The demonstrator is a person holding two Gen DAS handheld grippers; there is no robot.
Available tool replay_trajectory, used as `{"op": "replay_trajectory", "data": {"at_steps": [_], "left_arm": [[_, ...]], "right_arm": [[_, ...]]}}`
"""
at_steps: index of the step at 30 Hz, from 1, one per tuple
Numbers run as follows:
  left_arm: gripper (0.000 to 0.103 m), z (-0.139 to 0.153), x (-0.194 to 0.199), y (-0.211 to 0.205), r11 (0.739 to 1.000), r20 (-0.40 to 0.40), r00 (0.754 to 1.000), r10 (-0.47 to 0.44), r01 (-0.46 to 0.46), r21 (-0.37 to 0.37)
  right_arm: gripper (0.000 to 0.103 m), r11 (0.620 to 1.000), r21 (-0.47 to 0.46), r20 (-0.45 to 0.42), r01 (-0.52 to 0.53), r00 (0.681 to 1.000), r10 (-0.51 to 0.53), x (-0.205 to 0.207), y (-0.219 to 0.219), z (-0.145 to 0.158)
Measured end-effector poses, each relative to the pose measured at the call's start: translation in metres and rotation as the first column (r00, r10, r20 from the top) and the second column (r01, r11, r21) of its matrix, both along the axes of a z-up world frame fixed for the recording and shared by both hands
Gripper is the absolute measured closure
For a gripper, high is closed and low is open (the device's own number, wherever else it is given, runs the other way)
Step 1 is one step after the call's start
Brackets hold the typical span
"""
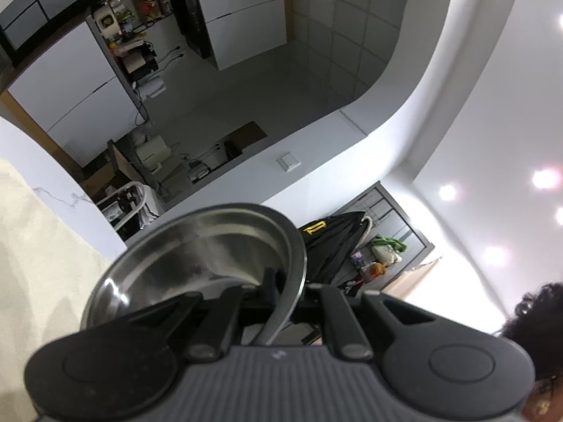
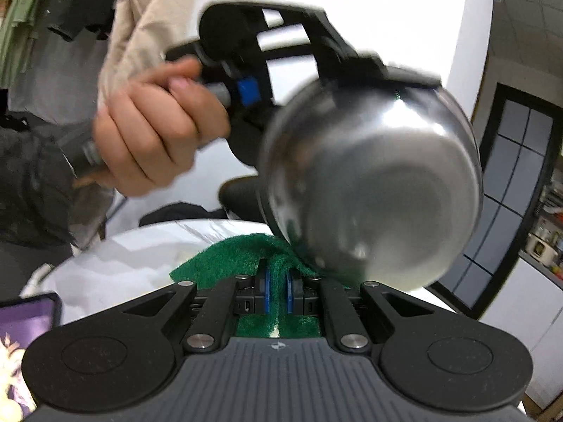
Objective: Clean bowl
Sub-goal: 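Scrub the bowl's outer bottom with the green pad in the right gripper while the left gripper holds the bowl, then rub the pad around the bowl's outer wall while the left gripper turns the bowl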
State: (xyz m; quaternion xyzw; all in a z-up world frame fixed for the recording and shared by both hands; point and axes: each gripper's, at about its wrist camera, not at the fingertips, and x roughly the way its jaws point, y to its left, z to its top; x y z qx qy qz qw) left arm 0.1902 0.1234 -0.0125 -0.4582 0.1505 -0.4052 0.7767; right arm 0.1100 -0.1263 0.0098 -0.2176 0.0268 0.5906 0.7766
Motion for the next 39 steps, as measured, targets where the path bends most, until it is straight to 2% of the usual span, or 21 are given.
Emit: {"op": "replay_trajectory", "data": {"at_steps": [9, 13, 19, 25, 29, 34, 39], "left_arm": [[0.096, -0.002, 0.003, 0.004, 0.998, -0.029, 0.999, 0.045, -0.044, 0.051], [0.097, -0.003, 0.005, 0.005, 0.994, -0.042, 0.997, 0.067, -0.063, 0.085], [0.097, -0.003, 0.006, 0.007, 0.994, -0.054, 0.996, 0.074, -0.069, 0.087], [0.098, -0.003, 0.004, 0.005, 0.995, -0.048, 0.996, 0.069, -0.065, 0.081], [0.098, -0.002, 0.003, 0.002, 0.996, -0.041, 0.998, 0.056, -0.053, 0.076], [0.098, -0.002, 0.001, 0.0, 0.997, -0.03, 0.998, 0.047, -0.045, 0.065], [0.097, -0.002, 0.001, 0.001, 0.997, -0.026, 0.998, 0.055, -0.054, 0.061]], "right_arm": [[0.094, 0.992, 0.12, -0.016, -0.028, 0.999, 0.03, 0.001, -0.014, 0.023], [0.094, 0.984, 0.18, -0.017, -0.008, 1.0, 0.011, 0.006, -0.022, 0.034], [0.094, 0.967, 0.243, -0.024, 0.073, 0.997, -0.07, 0.026, -0.035, 0.046], [0.094, 0.952, 0.239, -0.042, 0.189, 0.982, -0.185, 0.044, -0.042, 0.044], [0.094, 0.95, 0.213, -0.046, 0.228, 0.974, -0.224, 0.053, -0.045, 0.04], [0.094, 0.952, 0.146, -0.049, 0.269, 0.963, -0.265, 0.063, -0.042, 0.031], [0.094, 0.964, 0.05, -0.045, 0.262, 0.964, -0.26, 0.065, -0.028, 0.02]]}}
